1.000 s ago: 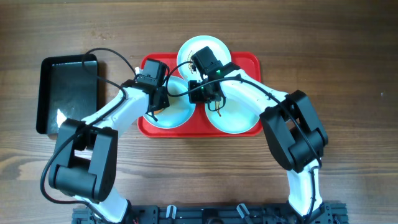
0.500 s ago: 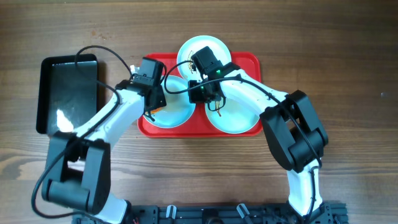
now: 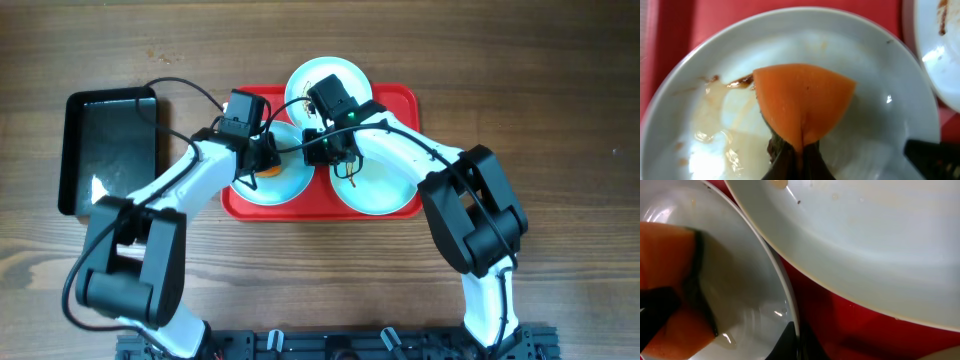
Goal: Clean dirty plates on tray and stack at the side
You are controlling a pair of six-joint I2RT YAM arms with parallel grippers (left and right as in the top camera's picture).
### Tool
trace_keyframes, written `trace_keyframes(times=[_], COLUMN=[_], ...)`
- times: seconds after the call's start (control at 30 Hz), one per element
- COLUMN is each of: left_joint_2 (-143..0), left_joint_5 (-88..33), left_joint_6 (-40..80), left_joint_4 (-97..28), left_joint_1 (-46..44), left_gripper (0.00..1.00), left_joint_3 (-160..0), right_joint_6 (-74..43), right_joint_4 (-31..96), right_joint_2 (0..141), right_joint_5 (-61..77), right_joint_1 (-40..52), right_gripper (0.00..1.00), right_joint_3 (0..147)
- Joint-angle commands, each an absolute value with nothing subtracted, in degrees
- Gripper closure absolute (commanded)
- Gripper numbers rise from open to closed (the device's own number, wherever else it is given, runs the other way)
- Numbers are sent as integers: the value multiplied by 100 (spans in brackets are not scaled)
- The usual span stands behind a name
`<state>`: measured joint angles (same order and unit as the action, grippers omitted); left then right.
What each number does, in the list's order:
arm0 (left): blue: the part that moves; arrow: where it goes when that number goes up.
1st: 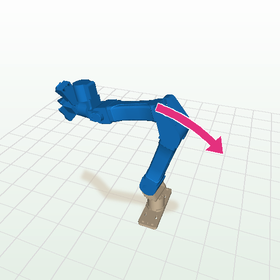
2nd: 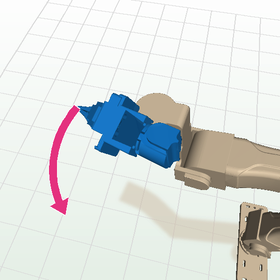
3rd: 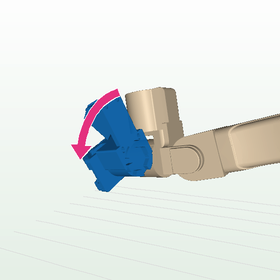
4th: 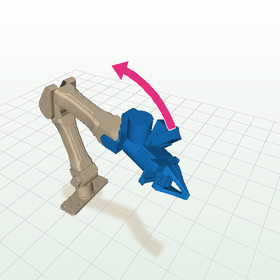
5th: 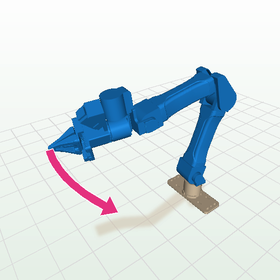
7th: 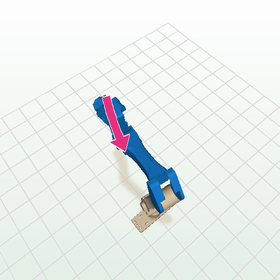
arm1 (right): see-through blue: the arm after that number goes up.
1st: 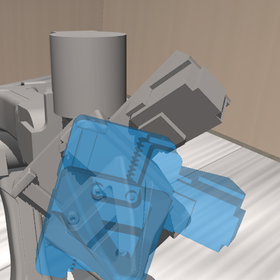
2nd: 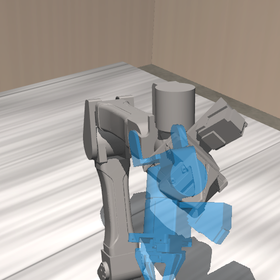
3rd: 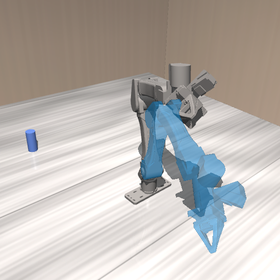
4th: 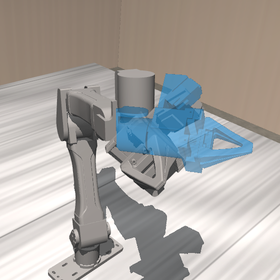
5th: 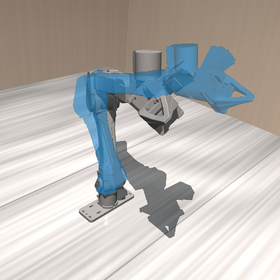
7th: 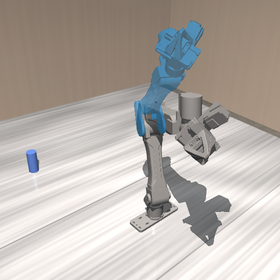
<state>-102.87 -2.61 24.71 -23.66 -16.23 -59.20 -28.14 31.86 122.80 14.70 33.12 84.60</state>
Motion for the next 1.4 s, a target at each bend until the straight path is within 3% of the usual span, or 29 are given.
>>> trace_keyframes(times=[0.0,0.57,0.93,1.13,1.37], left_joint_2=[-10604,-10844,-10182,-9531,-9708], left_joint_5=[-797,1446,1284,152,-740], left_joint_6=[2445,2443,2449,2447,2451], left_joint_4=[-2049,-2731,-2814,-2766,-2790], left_joint_1=[-1597,-1173,-1107,-1107,-1114], left_gripper=[96,96,96,96,96], left_joint_3=[-5990,-5992,-6003,-6003,-6001], right_joint_6=[-2871,-2867,-2869,-2873,-3002], right_joint_4=[3144,3173,3173,3166,3144], right_joint_2=[12453,12453,12453,12453,12453], right_joint_5=[1352,1352,1352,1352,1352], right_joint_1=[3304,3304,3304,3306,3306], right_gripper=[96,96,96,96,96], right_joint_3=[8385,8385,8385,8385,8385])
